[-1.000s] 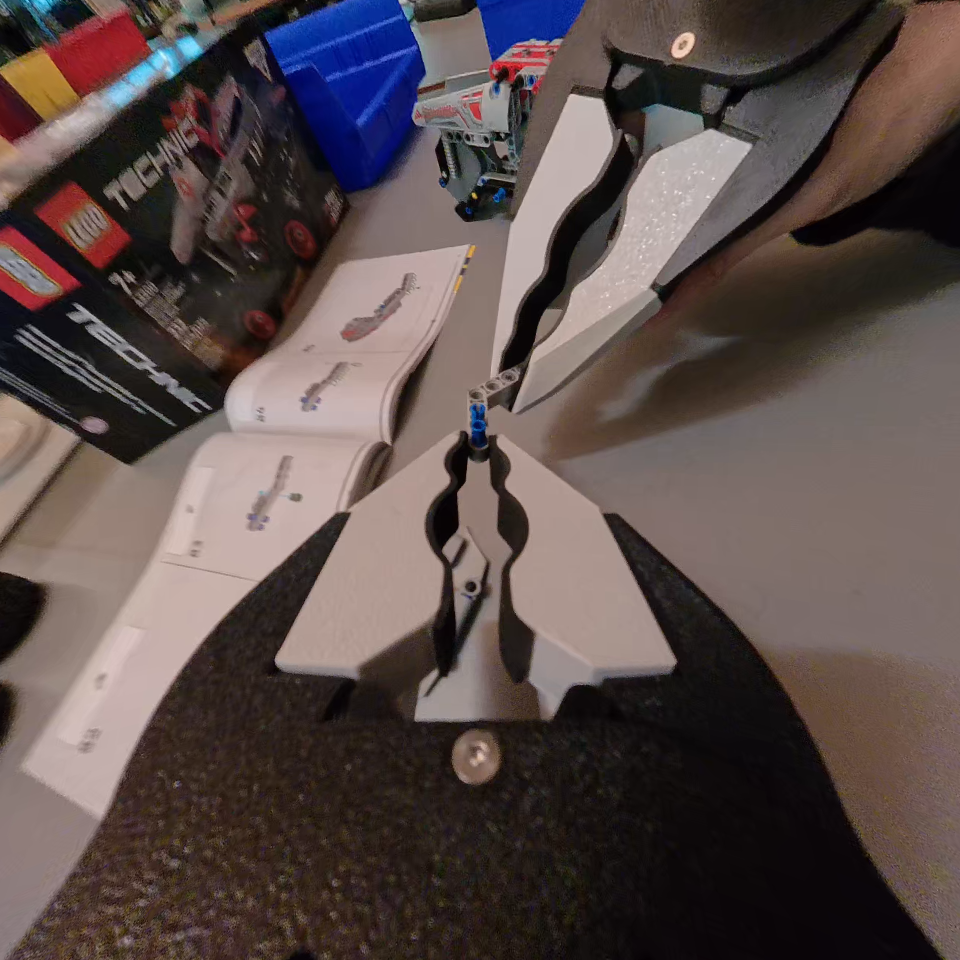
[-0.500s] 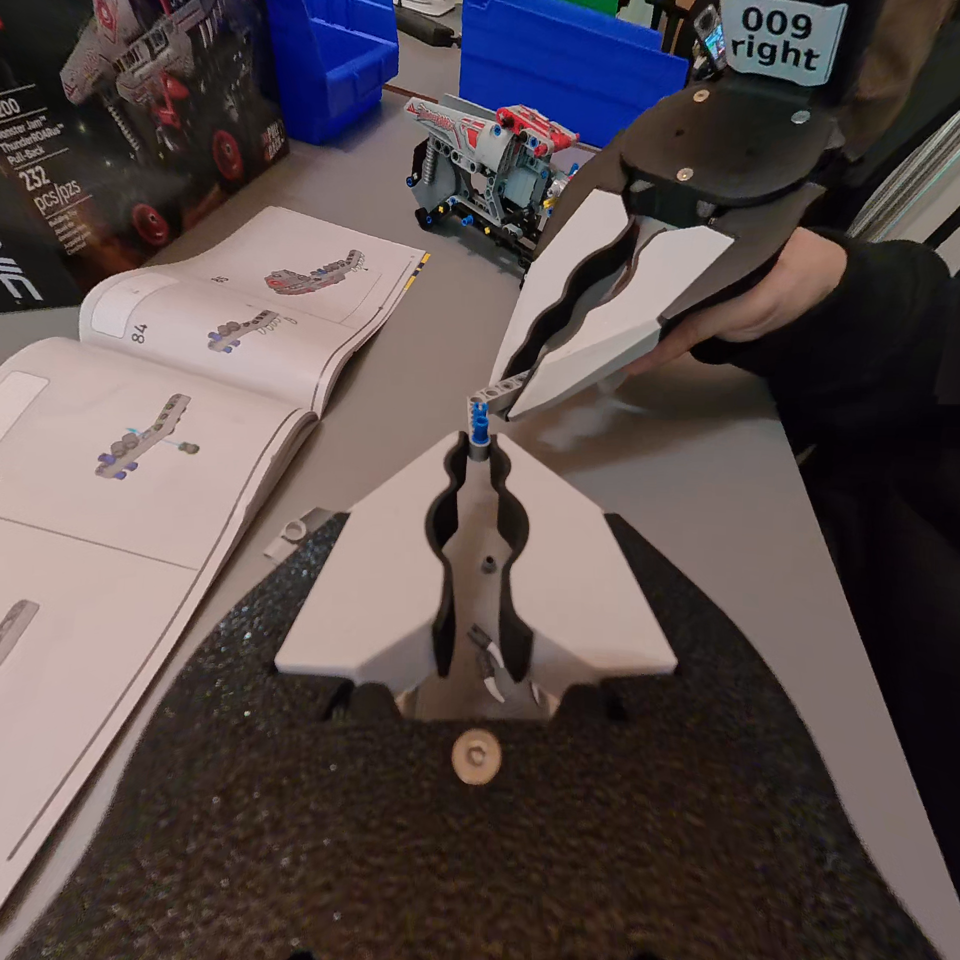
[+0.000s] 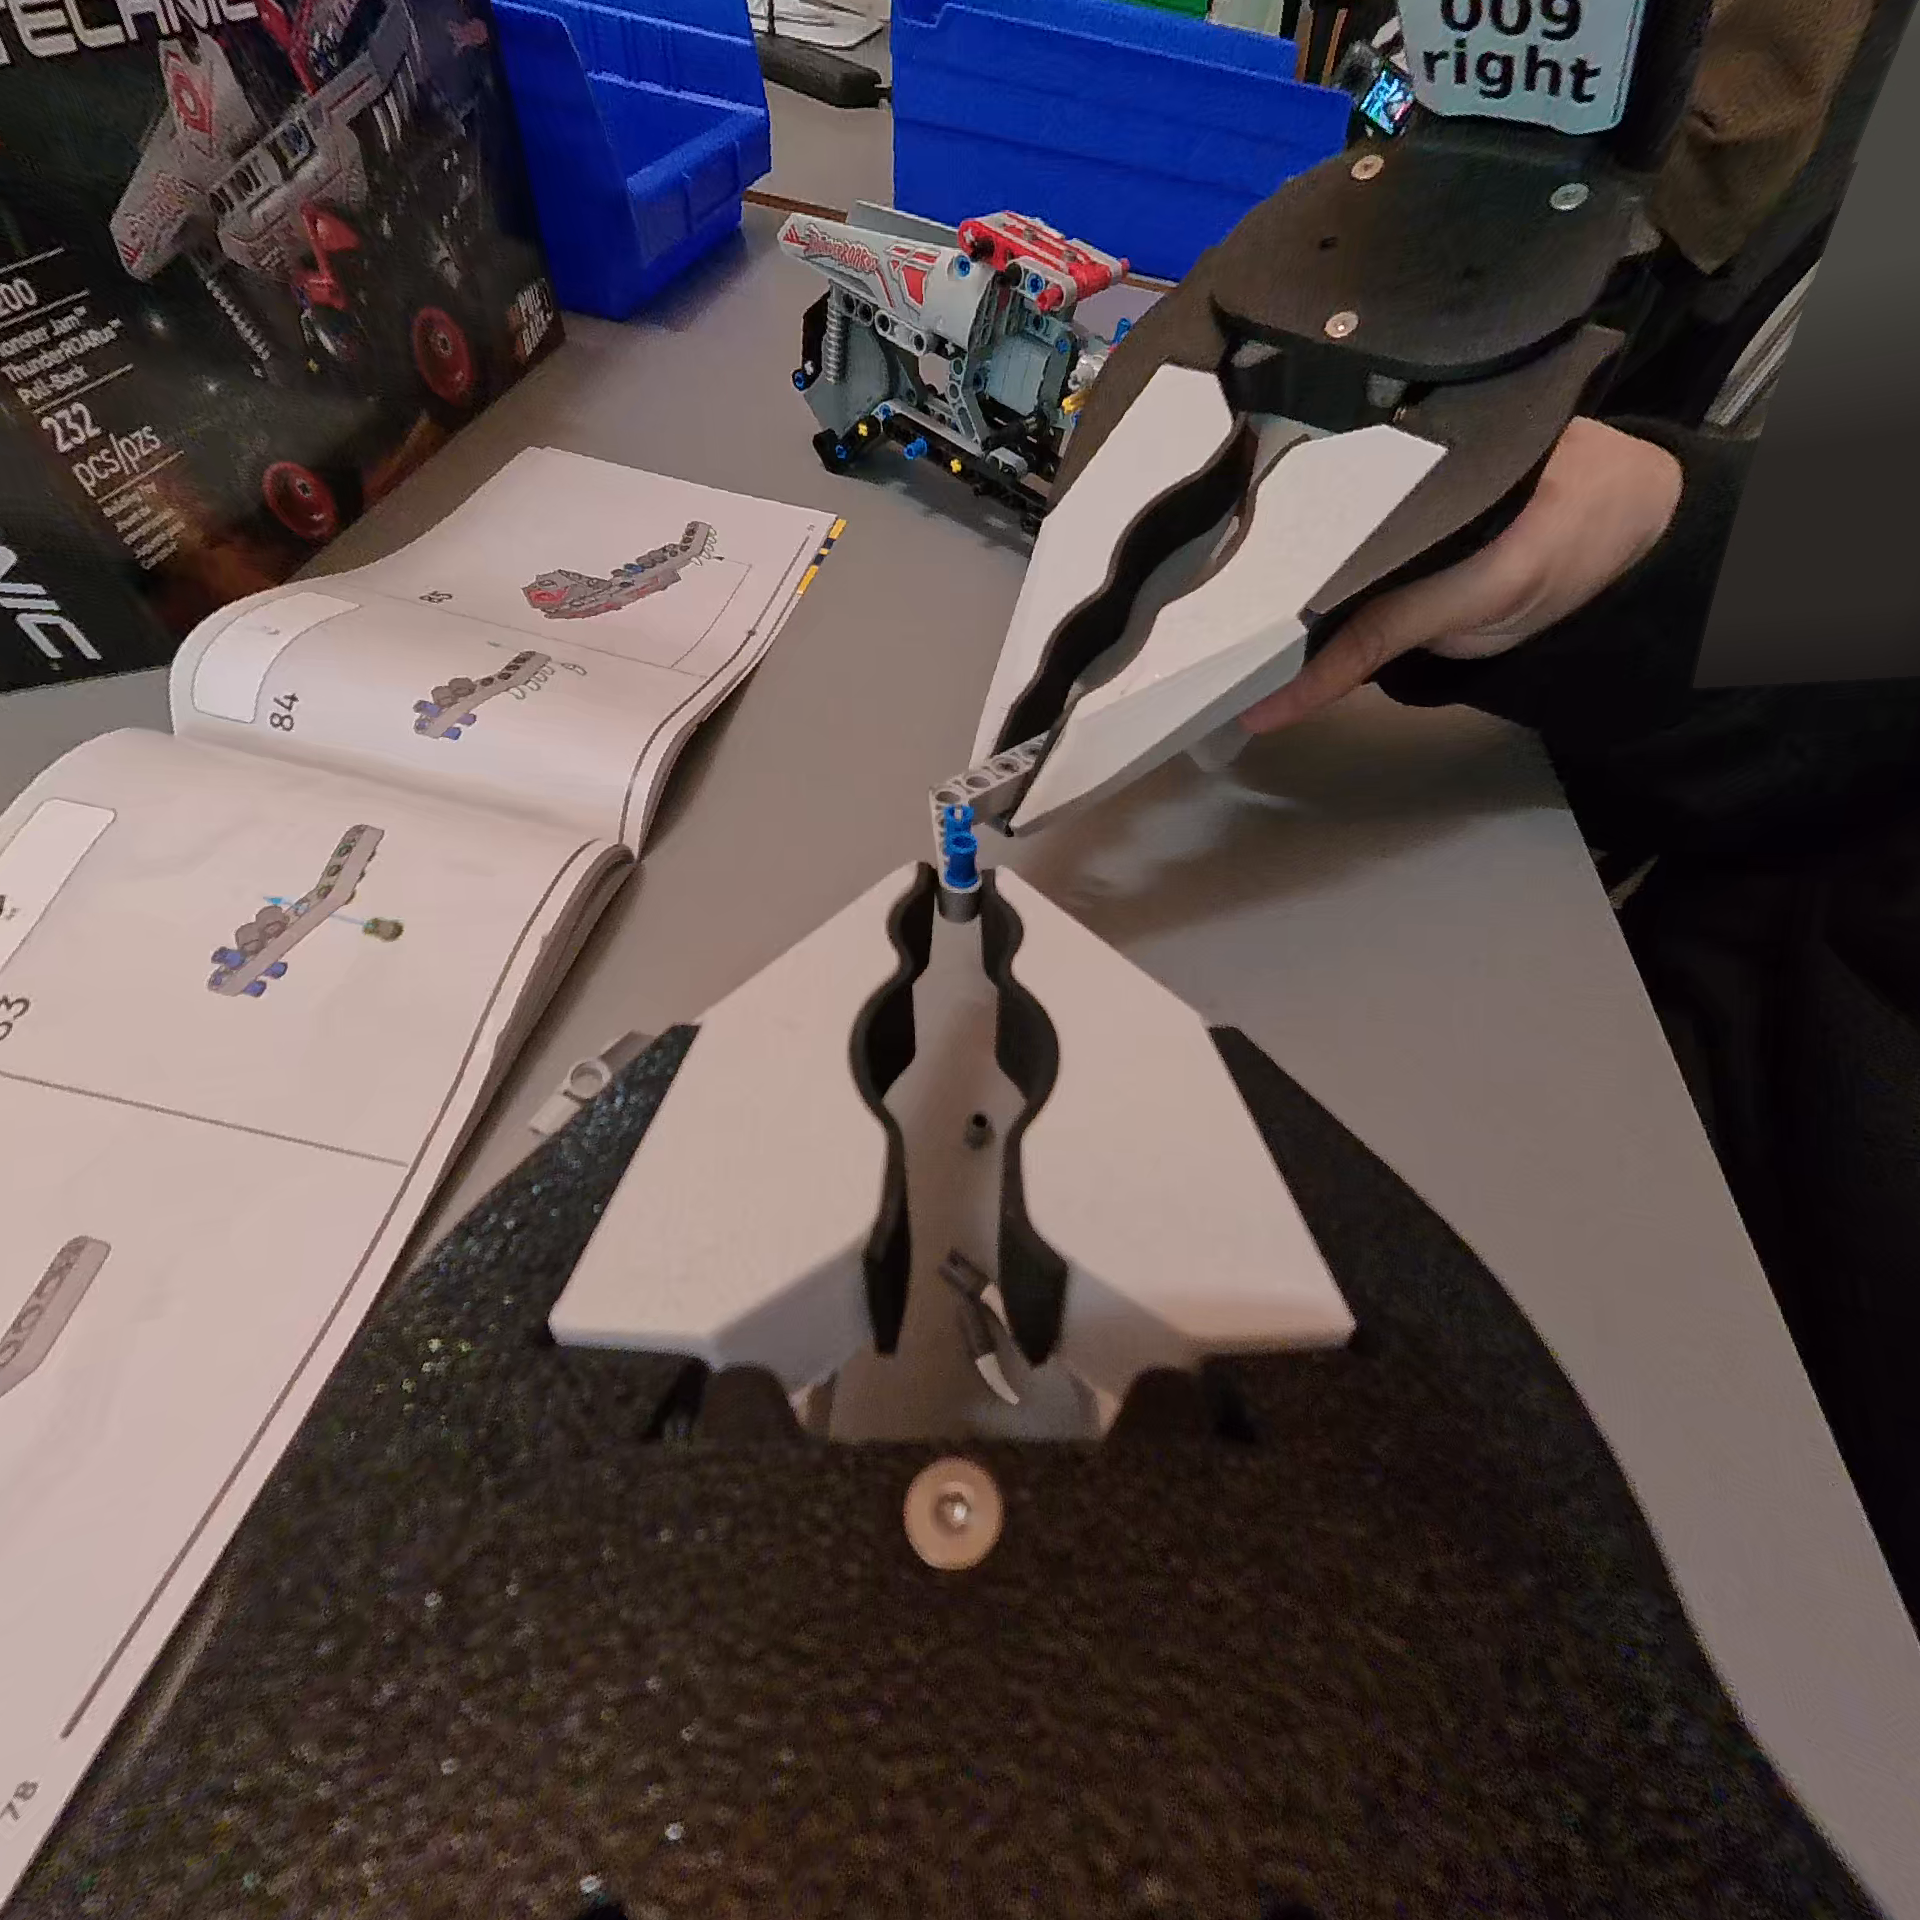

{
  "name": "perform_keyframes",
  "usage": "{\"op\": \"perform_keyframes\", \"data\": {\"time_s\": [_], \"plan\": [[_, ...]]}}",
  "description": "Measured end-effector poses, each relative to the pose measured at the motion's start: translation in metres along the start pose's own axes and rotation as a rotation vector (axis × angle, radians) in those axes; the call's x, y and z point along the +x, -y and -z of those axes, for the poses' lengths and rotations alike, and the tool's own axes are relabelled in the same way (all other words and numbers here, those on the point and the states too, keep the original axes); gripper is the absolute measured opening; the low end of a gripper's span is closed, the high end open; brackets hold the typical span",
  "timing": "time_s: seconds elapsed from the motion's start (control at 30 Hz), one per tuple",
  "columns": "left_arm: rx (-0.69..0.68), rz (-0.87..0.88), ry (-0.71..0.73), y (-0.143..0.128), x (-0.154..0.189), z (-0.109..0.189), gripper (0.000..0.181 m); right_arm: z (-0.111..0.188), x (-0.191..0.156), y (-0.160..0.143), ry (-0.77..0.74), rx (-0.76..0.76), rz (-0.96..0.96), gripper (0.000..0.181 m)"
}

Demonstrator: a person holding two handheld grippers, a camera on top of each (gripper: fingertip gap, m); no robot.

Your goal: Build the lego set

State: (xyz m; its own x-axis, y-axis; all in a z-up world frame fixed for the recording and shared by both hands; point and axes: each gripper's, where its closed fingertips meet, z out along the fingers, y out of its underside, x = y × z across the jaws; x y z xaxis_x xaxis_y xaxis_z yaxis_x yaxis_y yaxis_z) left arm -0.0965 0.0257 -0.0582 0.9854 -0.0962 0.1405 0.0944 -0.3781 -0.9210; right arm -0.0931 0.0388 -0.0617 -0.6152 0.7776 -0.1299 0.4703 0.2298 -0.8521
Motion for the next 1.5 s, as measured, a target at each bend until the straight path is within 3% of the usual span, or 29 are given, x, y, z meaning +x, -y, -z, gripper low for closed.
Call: {"op": "perform_keyframes", "data": {"time_s": [0.2,0.33,0.6,0.93,1.17,1.33,1.5], "plan": [[-0.016,0.007,-0.024,-0.001,0.003,0.001,0.005,0.001,-0.003,0.002,0.029,0.013,0.056,0.007],[0.017,0.057,-0.079,0.004,0.007,0.005,0.005,0.003,-0.006,0.008,0.077,0.061,0.062,0.020],[0.040,0.028,-0.107,0.007,0.010,0.007,0.005,0.006,-0.018,0.011,0.247,0.123,-0.100,0.017],[-0.033,-0.217,0.045,0.000,0.003,0.004,0.005,0.003,0.001,0.008,0.051,0.103,0.035,0.006],[-0.052,-0.250,0.070,-0.002,0.001,0.002,0.012,-0.001,0.005,0.006,-0.019,0.073,0.105,0.006],[0.015,-0.036,-0.022,0.007,0.006,0.005,0.019,0.004,0.008,0.015,-0.108,0.117,0.270,0.006],[0.076,0.200,-0.156,0.013,0.009,0.011,0.020,0.007,0.002,0.025,-0.278,0.175,0.685,0.006]]}}
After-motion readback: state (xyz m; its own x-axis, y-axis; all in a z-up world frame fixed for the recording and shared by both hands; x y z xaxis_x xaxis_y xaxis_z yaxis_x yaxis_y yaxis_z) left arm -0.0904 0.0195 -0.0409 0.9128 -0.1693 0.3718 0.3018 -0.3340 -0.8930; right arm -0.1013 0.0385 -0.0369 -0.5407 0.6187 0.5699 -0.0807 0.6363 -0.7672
